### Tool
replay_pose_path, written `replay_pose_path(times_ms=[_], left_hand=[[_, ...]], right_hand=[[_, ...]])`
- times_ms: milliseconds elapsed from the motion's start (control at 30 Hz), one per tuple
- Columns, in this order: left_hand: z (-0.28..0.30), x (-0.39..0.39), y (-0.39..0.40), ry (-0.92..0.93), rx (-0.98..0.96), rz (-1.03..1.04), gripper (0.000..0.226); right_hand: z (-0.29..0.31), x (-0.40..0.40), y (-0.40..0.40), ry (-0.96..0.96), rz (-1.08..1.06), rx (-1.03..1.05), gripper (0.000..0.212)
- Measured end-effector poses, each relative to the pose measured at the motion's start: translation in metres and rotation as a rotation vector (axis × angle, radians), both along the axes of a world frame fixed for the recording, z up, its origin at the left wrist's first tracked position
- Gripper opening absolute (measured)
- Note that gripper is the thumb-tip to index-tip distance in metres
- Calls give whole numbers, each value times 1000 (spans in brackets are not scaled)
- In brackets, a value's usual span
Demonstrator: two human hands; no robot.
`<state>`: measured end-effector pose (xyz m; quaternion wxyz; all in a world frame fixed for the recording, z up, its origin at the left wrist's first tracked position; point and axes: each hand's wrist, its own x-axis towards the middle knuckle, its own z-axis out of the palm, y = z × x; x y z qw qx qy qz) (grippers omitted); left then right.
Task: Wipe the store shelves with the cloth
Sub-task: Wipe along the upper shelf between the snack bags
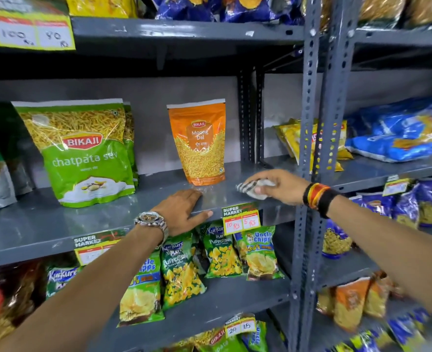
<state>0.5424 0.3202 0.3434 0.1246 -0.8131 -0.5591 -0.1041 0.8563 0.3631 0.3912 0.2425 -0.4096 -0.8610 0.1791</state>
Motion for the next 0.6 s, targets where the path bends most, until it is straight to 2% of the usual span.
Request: replay_pose_path(times_ms=[133, 200, 400, 600], left_hand=[[5, 12, 6, 9, 18, -52, 80], [8, 23, 11, 18, 32, -74, 78], [10, 47, 35, 30, 7, -107, 87], [4, 46, 45, -70, -49, -91, 89]], right_hand=[[20, 8, 22, 191, -156, 75, 27], [31, 5, 40, 213, -189, 86, 25], [51, -19, 116, 160, -216, 83, 25], [47, -48, 198, 8, -278, 60, 28]])
